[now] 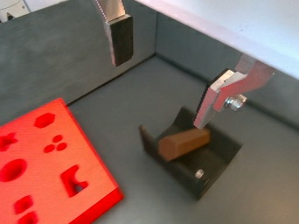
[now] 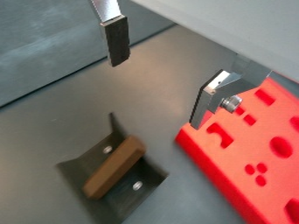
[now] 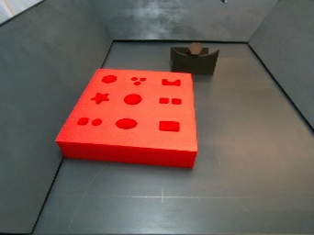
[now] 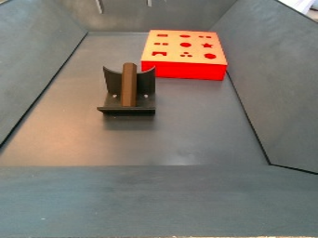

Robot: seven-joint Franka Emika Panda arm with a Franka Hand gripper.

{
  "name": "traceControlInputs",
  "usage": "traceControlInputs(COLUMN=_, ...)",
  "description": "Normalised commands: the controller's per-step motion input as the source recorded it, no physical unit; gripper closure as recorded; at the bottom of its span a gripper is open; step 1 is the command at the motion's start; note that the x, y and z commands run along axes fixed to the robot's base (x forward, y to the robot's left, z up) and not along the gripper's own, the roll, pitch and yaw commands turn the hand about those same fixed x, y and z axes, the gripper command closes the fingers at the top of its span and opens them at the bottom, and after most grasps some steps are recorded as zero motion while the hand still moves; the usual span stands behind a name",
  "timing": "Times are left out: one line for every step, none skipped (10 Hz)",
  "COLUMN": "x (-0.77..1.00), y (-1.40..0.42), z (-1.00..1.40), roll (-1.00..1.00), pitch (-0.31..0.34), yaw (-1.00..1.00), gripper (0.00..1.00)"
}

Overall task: Pick up the hexagon object. Move up. Place the hexagon object on the fixture. Regrasp the hexagon object. Move to above the board. Insert the hexagon object.
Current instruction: Regrasp the hexagon object.

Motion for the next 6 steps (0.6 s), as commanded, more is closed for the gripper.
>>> traceControlInputs(x=-0.02, y=-0.02, z=0.01, roll=1.00, pitch=-0.006, yaw=0.01, gripper=0.00)
traceControlInputs(x=-0.02, y=-0.02, z=0.01, roll=1.00, pitch=-0.006, yaw=0.01, gripper=0.00)
traceControlInputs(x=-0.02, y=-0.02, z=0.01, roll=1.00, pitch=-0.003, yaw=0.01, gripper=0.00)
traceControlInputs(x=-0.01, y=-0.02, z=0.01, roll=1.00, pitch=0.004, yaw=0.01, gripper=0.00)
traceControlInputs(x=0.01, y=-0.02, z=0.01, roll=1.00, pitch=0.012, yaw=0.02, gripper=0.00)
traceControlInputs(x=0.02, y=-0.02, z=0.00, roll=1.00, pitch=0.016, yaw=0.02, gripper=0.00)
